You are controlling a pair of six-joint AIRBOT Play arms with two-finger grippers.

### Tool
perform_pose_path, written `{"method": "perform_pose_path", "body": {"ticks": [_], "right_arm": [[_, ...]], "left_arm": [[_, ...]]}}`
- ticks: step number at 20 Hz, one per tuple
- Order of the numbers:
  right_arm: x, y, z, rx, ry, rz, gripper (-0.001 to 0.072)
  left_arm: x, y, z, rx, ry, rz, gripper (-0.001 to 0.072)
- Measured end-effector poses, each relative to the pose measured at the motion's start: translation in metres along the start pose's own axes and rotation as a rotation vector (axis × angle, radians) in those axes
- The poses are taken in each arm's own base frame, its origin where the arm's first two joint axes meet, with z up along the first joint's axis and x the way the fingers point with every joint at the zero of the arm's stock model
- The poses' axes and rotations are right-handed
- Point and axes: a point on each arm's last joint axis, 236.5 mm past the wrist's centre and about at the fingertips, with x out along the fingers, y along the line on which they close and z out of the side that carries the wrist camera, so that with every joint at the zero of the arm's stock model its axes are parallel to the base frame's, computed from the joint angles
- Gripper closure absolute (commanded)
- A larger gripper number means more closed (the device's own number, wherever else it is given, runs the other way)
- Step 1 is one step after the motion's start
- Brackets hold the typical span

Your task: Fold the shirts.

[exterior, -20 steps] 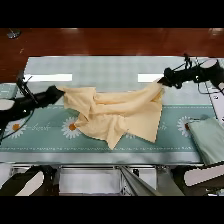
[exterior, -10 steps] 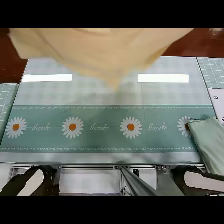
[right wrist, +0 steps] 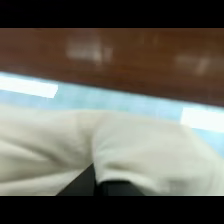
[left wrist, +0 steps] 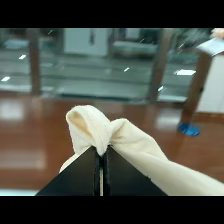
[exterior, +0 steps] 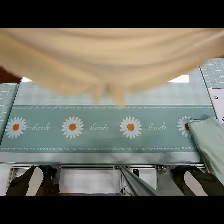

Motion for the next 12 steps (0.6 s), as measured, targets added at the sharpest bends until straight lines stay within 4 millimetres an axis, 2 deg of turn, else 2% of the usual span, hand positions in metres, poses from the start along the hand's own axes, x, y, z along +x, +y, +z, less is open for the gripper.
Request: {"method": "perform_pose_path", "body": {"ticks": [2, 3, 5, 8, 9, 12], "right_arm": [[0.006, 0.000, -0.044, 0.043, 0.084, -0.004, 0.0686], [0.014, 0.000, -0.069, 0.072, 0.135, 0.003, 0.0686], [0.033, 0.000, -0.117, 0.131, 0.242, 0.028, 0.0686], [0.071, -0.005, -0.190, 0.229, 0.397, 0.048, 0.0686], [0.085, -0.009, -0.210, 0.264, 0.435, 0.048, 0.0686], [0.130, -0.025, -0.252, 0.349, 0.513, 0.032, 0.0685]], "left_arm": [[0.004, 0.009, -0.040, -0.023, 0.119, 0.020, 0.0685], [0.009, 0.012, -0.066, -0.046, 0.190, 0.017, 0.0686], [0.022, 0.015, -0.127, -0.101, 0.344, -0.006, 0.0686], [0.040, 0.013, -0.231, -0.200, 0.590, -0.056, 0.0686], [0.045, 0.012, -0.266, -0.236, 0.667, -0.066, 0.0686], [0.066, 0.014, -0.342, -0.323, 0.808, -0.058, 0.0685]]}}
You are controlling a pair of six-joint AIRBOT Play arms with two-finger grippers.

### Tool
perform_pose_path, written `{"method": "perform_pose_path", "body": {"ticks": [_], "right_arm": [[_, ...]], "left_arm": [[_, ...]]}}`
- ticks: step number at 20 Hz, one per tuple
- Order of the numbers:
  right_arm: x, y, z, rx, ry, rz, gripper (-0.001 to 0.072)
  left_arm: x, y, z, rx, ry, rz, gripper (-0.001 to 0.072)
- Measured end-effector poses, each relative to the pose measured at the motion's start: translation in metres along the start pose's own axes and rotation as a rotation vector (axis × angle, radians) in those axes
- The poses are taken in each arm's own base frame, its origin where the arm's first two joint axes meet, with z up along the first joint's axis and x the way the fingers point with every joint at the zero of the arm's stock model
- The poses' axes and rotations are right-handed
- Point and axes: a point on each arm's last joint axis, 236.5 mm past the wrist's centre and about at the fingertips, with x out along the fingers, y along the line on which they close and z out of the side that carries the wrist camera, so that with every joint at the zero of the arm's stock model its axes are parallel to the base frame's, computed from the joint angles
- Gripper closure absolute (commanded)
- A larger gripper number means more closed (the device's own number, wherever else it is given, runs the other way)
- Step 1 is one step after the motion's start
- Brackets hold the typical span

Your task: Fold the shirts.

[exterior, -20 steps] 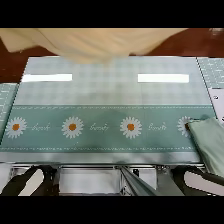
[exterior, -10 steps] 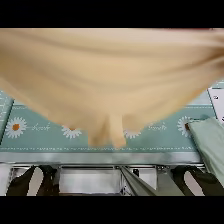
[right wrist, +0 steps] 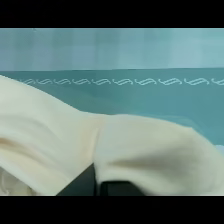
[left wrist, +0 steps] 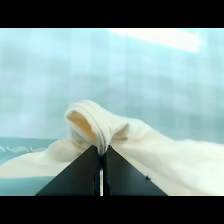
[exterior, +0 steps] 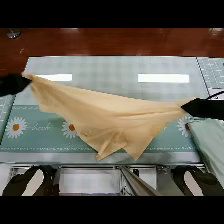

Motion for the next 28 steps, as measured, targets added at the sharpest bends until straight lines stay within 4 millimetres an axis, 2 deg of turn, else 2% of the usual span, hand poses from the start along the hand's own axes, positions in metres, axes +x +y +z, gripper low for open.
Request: {"method": "perform_pose_path", "body": {"ticks": [3, 4, 7, 8, 9, 10, 11, 13, 15, 17, 20, 22, 24, 26, 28], "right_arm": [[0.053, -0.028, 0.012, 0.070, 0.049, -0.023, 0.0685], [0.070, -0.038, 0.017, 0.090, 0.067, -0.032, 0.0685], [0.114, -0.060, 0.035, 0.138, 0.125, -0.049, 0.0684], [0.125, -0.066, 0.040, 0.152, 0.147, -0.051, 0.0545], [0.135, -0.072, 0.047, 0.177, 0.164, -0.053, 0.0180], [0.142, -0.076, 0.056, 0.196, 0.171, -0.050, 0.0092], [0.145, -0.080, 0.065, 0.209, 0.176, -0.045, 0.0091], [0.137, -0.087, 0.089, 0.233, 0.162, -0.030, 0.0092], [0.114, -0.103, 0.110, 0.254, 0.145, -0.033, 0.0092], [0.085, -0.127, 0.115, 0.290, 0.141, -0.054, 0.0092], [0.050, -0.167, 0.089, 0.375, 0.162, -0.105, 0.0093], [0.044, -0.179, 0.062, 0.445, 0.171, -0.107, 0.0093], [0.050, -0.175, 0.042, 0.485, 0.145, -0.063, 0.0093], [0.060, -0.159, 0.032, 0.505, 0.110, 0.023, 0.0093], [0.068, -0.143, 0.025, 0.519, 0.085, 0.103, 0.0093]], "left_arm": [[0.056, 0.014, -0.009, -0.088, 0.055, -0.007, 0.0686], [0.072, 0.017, -0.006, -0.125, 0.052, -0.016, 0.0686], [0.110, 0.017, -0.001, -0.226, 0.067, -0.056, 0.0681], [0.119, 0.017, 0.001, -0.249, 0.066, -0.064, 0.0596], [0.126, 0.014, 0.000, -0.269, 0.076, -0.078, 0.0321], [0.131, 0.011, 0.002, -0.284, 0.076, -0.089, 0.0013], [0.134, 0.009, 0.001, -0.291, 0.087, -0.098, 0.0006], [0.131, 0.005, 0.000, -0.287, 0.129, -0.123, 0.0007], [0.117, 0.010, -0.002, -0.272, 0.194, -0.134, 0.0007], [0.096, 0.025, -0.011, -0.269, 0.267, -0.121, 0.0008], [0.064, 0.052, -0.046, -0.304, 0.362, -0.069, 0.0008], [0.051, 0.051, -0.090, -0.352, 0.447, -0.071, 0.0008], [0.048, 0.040, -0.135, -0.396, 0.513, -0.094, 0.0008], [0.049, 0.022, -0.185, -0.430, 0.592, -0.128, 0.0008], [0.054, 0.009, -0.221, -0.452, 0.638, -0.148, 0.0008]]}}
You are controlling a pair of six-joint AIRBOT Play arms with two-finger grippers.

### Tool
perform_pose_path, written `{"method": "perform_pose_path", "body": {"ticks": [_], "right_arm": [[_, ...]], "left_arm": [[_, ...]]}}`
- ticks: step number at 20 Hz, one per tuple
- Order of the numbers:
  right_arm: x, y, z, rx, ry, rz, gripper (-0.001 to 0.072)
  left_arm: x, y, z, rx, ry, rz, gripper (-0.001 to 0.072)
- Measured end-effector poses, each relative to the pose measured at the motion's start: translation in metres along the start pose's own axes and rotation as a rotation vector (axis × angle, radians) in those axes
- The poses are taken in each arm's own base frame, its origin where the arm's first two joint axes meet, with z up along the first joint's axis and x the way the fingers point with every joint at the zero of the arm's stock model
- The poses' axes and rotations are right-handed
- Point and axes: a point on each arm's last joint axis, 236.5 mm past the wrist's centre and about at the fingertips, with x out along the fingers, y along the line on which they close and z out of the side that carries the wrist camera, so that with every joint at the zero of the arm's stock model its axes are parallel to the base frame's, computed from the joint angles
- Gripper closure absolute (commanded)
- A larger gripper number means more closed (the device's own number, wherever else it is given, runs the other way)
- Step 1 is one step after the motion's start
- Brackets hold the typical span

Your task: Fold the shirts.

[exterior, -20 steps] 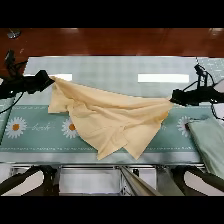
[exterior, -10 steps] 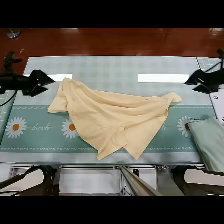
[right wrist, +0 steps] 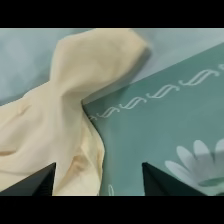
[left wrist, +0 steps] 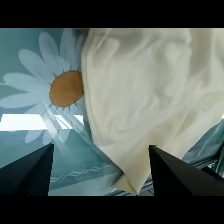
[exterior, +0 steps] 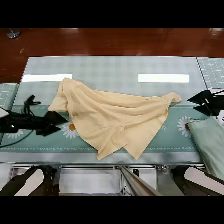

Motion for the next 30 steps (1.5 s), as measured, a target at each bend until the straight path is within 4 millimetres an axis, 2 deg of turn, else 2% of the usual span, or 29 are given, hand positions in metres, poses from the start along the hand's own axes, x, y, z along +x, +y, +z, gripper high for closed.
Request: {"method": "perform_pose_path", "body": {"ticks": [3, 11, 12, 13, 14, 17, 22, 26, 30], "right_arm": [[0.007, 0.004, -0.009, 0.005, -0.003, 0.051, 0.0093], [0.011, 0.006, -0.019, -0.004, 0.011, 0.076, 0.0093], [0.011, 0.006, -0.019, -0.006, 0.010, 0.076, 0.0093], [0.012, 0.006, -0.019, -0.006, 0.009, 0.075, 0.0093], [0.012, 0.005, -0.017, -0.005, 0.004, 0.073, 0.0093], [0.012, 0.001, -0.007, 0.010, -0.038, 0.056, 0.0093], [0.017, -0.008, 0.023, 0.065, -0.098, 0.024, 0.0093], [0.045, -0.015, 0.029, 0.067, -0.015, -0.029, 0.0093], [0.074, -0.017, 0.041, 0.080, 0.046, -0.063, 0.0093]], "left_arm": [[0.034, -0.008, -0.028, -0.012, 0.038, -0.056, 0.0008], [0.083, -0.029, -0.057, -0.015, 0.068, -0.091, 0.0012], [0.087, -0.032, -0.058, -0.021, 0.067, -0.096, 0.0156], [0.090, -0.033, -0.056, -0.015, 0.055, -0.095, 0.0488], [0.094, -0.032, -0.052, 0.002, 0.032, -0.084, 0.0685], [0.093, -0.049, -0.038, 0.054, -0.018, -0.124, 0.0686], [0.074, -0.094, 0.000, 0.147, -0.123, -0.205, 0.0686], [0.050, -0.124, 0.033, 0.203, -0.218, -0.248, 0.0685], [0.035, -0.139, 0.048, 0.229, -0.263, -0.274, 0.0685]]}}
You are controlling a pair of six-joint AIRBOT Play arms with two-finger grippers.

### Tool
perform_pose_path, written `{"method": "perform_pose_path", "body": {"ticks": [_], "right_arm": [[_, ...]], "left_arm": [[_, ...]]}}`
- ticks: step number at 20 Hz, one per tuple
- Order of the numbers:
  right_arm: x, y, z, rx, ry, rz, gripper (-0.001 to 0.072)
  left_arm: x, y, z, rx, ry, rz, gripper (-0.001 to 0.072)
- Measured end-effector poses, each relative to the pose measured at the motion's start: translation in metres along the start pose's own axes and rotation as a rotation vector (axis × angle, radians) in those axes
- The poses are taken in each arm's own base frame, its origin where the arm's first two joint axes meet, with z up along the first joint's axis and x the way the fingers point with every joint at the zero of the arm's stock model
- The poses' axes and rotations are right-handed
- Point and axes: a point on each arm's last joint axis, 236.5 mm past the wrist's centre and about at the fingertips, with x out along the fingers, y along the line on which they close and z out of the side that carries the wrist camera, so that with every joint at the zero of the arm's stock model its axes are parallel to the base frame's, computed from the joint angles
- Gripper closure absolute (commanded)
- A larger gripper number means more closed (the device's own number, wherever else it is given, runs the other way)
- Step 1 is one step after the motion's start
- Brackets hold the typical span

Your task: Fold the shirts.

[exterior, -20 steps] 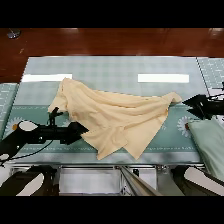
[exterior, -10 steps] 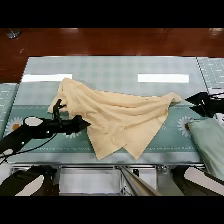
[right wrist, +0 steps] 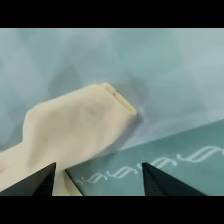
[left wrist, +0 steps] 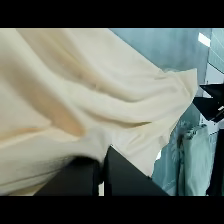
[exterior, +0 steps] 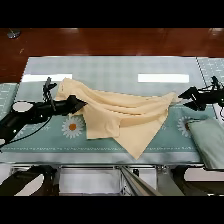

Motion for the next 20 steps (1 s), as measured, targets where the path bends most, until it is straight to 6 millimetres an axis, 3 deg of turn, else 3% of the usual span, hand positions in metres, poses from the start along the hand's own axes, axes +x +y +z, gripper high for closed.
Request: {"method": "perform_pose_path", "body": {"ticks": [5, 6, 7, 9, 12, 14, 16, 19, 20], "right_arm": [[0.026, 0.014, 0.014, 0.023, 0.047, 0.007, 0.0113], [0.031, 0.017, 0.013, 0.016, 0.062, 0.005, 0.0342], [0.037, 0.019, 0.015, 0.005, 0.065, -0.002, 0.0694], [0.043, 0.022, 0.014, -0.028, 0.084, -0.021, 0.0686], [0.034, 0.049, 0.026, -0.100, 0.074, 0.007, 0.0686], [0.010, 0.077, 0.044, -0.170, 0.027, 0.035, 0.0687], [-0.030, 0.114, 0.066, -0.258, -0.062, 0.064, 0.0687], [-0.119, 0.185, 0.094, -0.403, -0.271, 0.123, 0.0686], [-0.157, 0.212, 0.098, -0.458, -0.357, 0.144, 0.0687]], "left_arm": [[-0.002, -0.004, 0.006, 0.008, -0.012, -0.006, 0.0685], [-0.002, -0.004, 0.007, 0.009, -0.013, -0.007, 0.0685], [-0.002, -0.005, 0.007, 0.010, -0.014, -0.007, 0.0685], [-0.002, -0.005, 0.008, 0.010, -0.015, -0.008, 0.0686], [-0.008, -0.011, 0.019, 0.019, -0.037, -0.020, 0.0685], [-0.020, -0.026, 0.044, 0.043, -0.091, -0.043, 0.0685], [-0.043, -0.055, 0.081, 0.096, -0.165, -0.085, 0.0686], [-0.098, -0.123, 0.139, 0.237, -0.305, -0.165, 0.0686], [-0.124, -0.153, 0.155, 0.299, -0.357, -0.195, 0.0686]]}}
